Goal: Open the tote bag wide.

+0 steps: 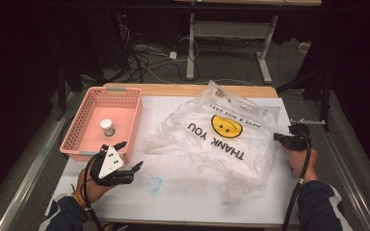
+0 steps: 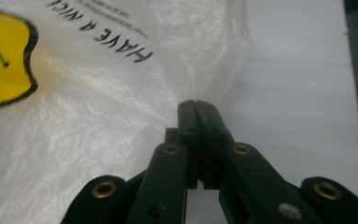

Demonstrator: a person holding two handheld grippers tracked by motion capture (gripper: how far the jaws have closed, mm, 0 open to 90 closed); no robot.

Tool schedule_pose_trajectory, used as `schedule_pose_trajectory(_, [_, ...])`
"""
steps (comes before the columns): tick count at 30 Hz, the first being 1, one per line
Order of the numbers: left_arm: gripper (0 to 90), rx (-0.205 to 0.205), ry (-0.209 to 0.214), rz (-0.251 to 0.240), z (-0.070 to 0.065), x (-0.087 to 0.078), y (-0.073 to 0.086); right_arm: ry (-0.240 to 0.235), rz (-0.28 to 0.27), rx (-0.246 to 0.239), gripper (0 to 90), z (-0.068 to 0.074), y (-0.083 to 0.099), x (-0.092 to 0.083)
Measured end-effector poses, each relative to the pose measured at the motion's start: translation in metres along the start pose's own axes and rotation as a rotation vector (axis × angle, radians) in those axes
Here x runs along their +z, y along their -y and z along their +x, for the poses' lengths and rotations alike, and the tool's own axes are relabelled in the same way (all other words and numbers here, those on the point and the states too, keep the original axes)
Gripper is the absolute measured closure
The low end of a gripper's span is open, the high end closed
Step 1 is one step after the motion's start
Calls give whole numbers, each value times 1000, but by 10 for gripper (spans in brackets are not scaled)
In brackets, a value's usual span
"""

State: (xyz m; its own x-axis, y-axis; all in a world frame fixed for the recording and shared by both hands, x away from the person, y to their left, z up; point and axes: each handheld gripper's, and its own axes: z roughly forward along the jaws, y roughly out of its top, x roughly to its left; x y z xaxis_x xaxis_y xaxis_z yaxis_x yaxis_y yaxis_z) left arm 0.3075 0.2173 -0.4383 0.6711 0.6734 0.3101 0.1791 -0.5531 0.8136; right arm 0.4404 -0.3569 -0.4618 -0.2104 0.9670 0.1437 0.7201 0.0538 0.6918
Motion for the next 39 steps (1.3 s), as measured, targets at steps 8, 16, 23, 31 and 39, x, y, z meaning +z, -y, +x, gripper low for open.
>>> schedule_pose_trajectory(8, [193, -13, 12, 11, -2, 4, 0, -11, -12, -100, 887, 3, 24, -21])
schedule_pose_trajectory(16, [193, -13, 12, 16, -1, 6, 1, -49, -86, -137, 740, 6, 22, -37])
schedule_pose_trajectory(23, [193, -17, 2, 14, -1, 4, 0, -63, -214, -233, 594, 22, 14, -60])
schedule_pose_trajectory(31, [193, -19, 0, 17, -2, 3, 1, -134, -304, -309, 426, 51, 5, -81])
schedule_pose_trajectory(39, [193, -25, -4, 15, 0, 1, 2, -259, -301, -448, 176, 99, 3, -82])
